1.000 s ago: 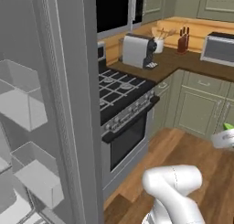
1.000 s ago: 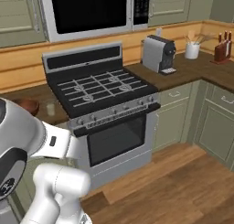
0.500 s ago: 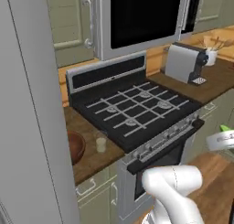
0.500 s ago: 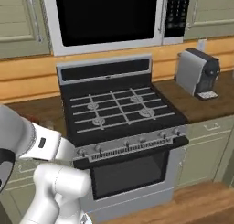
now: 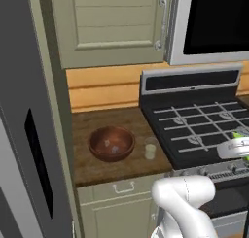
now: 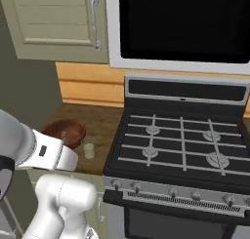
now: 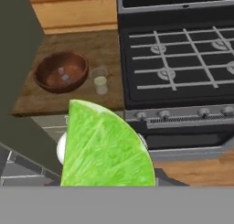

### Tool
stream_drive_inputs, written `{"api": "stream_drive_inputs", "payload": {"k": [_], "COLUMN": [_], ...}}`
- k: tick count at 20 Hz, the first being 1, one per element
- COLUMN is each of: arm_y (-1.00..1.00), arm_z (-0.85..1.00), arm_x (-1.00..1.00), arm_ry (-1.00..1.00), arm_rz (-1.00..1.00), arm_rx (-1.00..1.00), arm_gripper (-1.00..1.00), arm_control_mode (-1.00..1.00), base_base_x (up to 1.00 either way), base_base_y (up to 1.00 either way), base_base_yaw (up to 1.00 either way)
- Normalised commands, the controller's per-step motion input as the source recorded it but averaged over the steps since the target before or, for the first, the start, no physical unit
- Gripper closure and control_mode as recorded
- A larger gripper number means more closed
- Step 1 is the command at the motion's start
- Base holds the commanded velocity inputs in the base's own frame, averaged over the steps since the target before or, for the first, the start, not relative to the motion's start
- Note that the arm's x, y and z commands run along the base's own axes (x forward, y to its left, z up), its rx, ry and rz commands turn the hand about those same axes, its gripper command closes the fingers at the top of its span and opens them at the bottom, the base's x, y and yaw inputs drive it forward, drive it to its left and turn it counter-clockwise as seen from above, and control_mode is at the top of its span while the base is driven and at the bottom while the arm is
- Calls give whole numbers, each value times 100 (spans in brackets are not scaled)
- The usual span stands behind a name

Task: Grab a lemon wedge from the fridge and one ice cube from the ice bowl, and put them in the glass of lemonade.

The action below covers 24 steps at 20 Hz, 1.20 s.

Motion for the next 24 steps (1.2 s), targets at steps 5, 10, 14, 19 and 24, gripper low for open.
{"api": "stream_drive_inputs", "payload": {"k": [5,10,14,19,24], "arm_y": [0,0,0,0,0], "arm_z": [0,0,0,0,0], "arm_x": [0,0,0,0,0], "arm_ry": [0,0,0,0,0], "arm_rz": [0,0,0,0,0], "arm_rx": [0,0,0,0,0], "arm_gripper": [100,100,100,100,100], "arm_control_mode": [100,100,100,100,100], "base_base_x": [27,26,88,80,29], "base_base_y": [0,-9,6,0,35], "base_base_yaw": [50,14,13,14,12]}}
